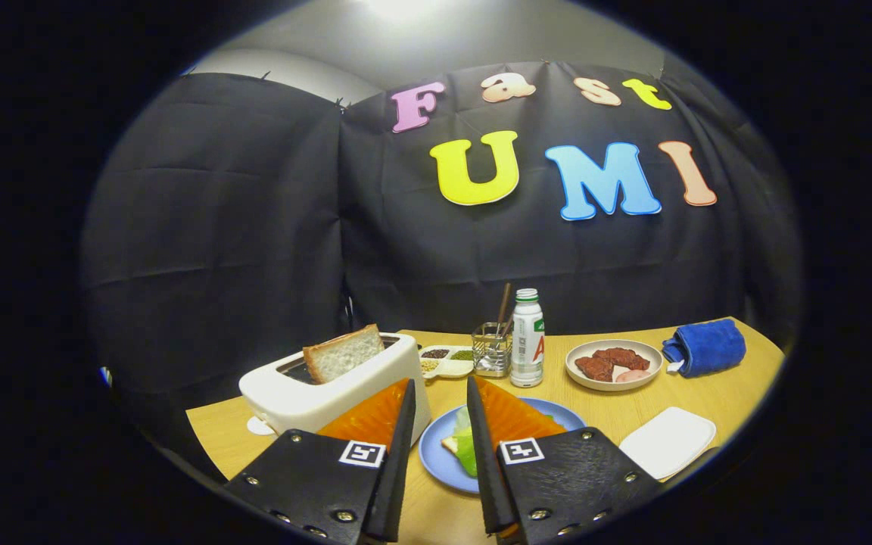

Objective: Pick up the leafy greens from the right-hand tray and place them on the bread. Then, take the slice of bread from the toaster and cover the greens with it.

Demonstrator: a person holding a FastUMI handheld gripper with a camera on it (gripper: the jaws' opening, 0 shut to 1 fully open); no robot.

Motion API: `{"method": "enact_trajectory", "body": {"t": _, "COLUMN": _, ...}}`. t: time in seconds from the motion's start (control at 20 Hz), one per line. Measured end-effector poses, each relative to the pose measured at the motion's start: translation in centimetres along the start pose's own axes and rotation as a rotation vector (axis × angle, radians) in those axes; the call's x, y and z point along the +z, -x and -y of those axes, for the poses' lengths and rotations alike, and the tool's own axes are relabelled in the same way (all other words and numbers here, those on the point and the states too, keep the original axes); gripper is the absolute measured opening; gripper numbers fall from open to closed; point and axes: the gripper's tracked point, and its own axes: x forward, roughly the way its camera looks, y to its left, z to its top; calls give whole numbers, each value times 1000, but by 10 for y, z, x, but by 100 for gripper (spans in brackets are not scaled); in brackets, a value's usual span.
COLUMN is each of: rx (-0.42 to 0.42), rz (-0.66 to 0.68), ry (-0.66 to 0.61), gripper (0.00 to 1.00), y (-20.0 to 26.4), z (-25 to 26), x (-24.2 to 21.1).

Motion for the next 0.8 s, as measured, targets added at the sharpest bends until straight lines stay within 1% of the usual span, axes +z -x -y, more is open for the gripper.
{"method": "enact_trajectory", "body": {"t": 0.05, "rx": 6, "rz": -2, "ry": 1, "gripper": 41, "y": 0, "z": -7, "x": 1}}
{"method": "enact_trajectory", "body": {"t": 0.2, "rx": -13, "rz": -4, "ry": 27, "gripper": 41, "y": -5, "z": -21, "x": 2}}
{"method": "enact_trajectory", "body": {"t": 0.35, "rx": 0, "rz": -25, "ry": 31, "gripper": 41, "y": -13, "z": -47, "x": 3}}
{"method": "enact_trajectory", "body": {"t": 0.4, "rx": -16, "rz": -36, "ry": 33, "gripper": 41, "y": -15, "z": -52, "x": 2}}
{"method": "enact_trajectory", "body": {"t": 0.7, "rx": 21, "rz": -66, "ry": 71, "gripper": 41, "y": -35, "z": -98, "x": 3}}
{"method": "enact_trajectory", "body": {"t": 0.8, "rx": -4, "rz": -69, "ry": 86, "gripper": 41, "y": -41, "z": -101, "x": 4}}
